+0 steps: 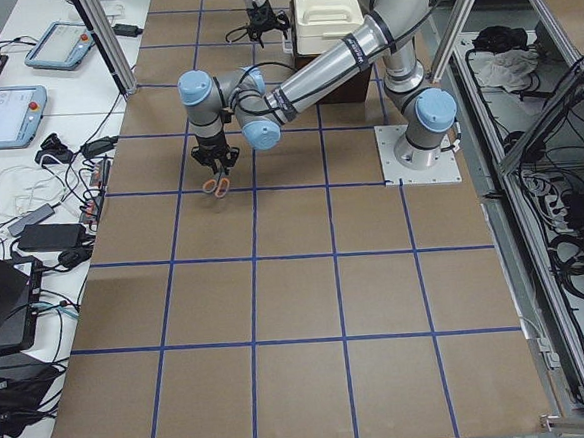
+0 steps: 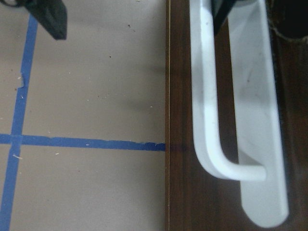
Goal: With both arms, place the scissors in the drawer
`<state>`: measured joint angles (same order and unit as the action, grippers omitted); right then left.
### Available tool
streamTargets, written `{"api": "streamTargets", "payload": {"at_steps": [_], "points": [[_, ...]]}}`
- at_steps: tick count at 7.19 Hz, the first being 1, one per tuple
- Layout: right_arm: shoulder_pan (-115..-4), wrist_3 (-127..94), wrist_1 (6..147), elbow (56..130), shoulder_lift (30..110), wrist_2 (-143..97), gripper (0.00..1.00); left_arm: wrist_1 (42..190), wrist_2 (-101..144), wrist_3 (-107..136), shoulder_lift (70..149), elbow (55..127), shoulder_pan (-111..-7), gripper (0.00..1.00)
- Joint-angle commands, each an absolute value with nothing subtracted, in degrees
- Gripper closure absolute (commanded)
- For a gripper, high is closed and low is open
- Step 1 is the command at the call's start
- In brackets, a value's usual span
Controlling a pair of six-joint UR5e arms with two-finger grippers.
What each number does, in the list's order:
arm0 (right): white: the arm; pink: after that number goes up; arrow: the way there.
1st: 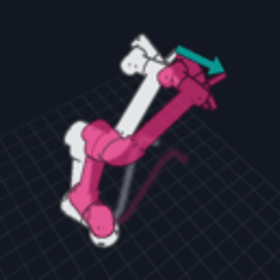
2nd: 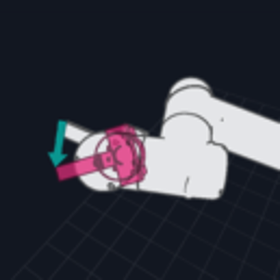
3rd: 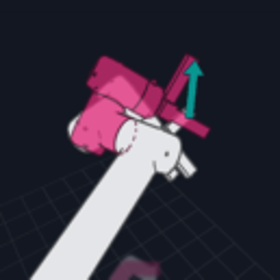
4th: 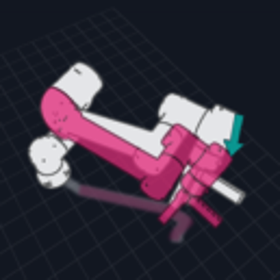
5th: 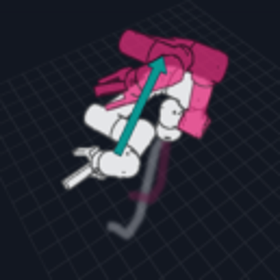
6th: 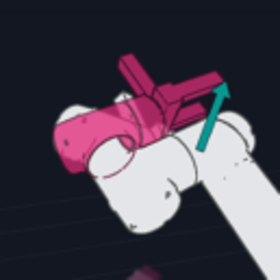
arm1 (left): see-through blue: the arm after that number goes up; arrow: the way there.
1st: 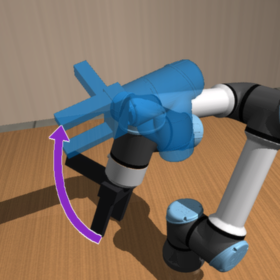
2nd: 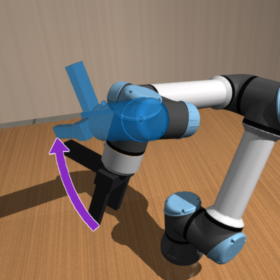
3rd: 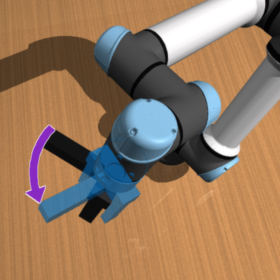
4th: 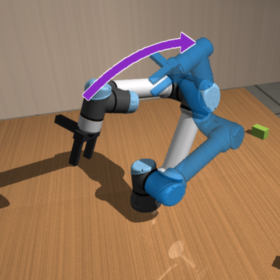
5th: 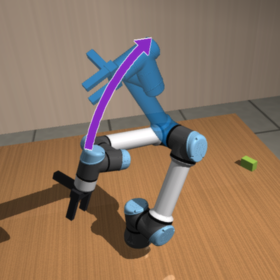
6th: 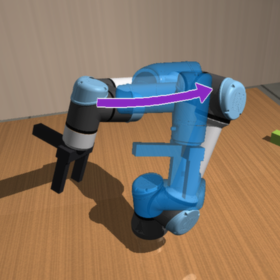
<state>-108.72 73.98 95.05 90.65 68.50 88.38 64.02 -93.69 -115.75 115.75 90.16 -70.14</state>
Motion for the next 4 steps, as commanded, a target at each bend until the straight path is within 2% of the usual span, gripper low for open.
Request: {"api": "streamTargets", "payload": {"at_steps": [1,4], "points": [[-108.7,74.0,95.3,91.1,68.4,88.4,0.0,64.0,-93.7,-115.8,115.8,90.2,-70.1,1.0],[-108.7,74.1,98.7,91.1,68.2,88.3,0.0,64.0,-93.6,-115.8,115.9,90.2,-70.1,1.0]]}}
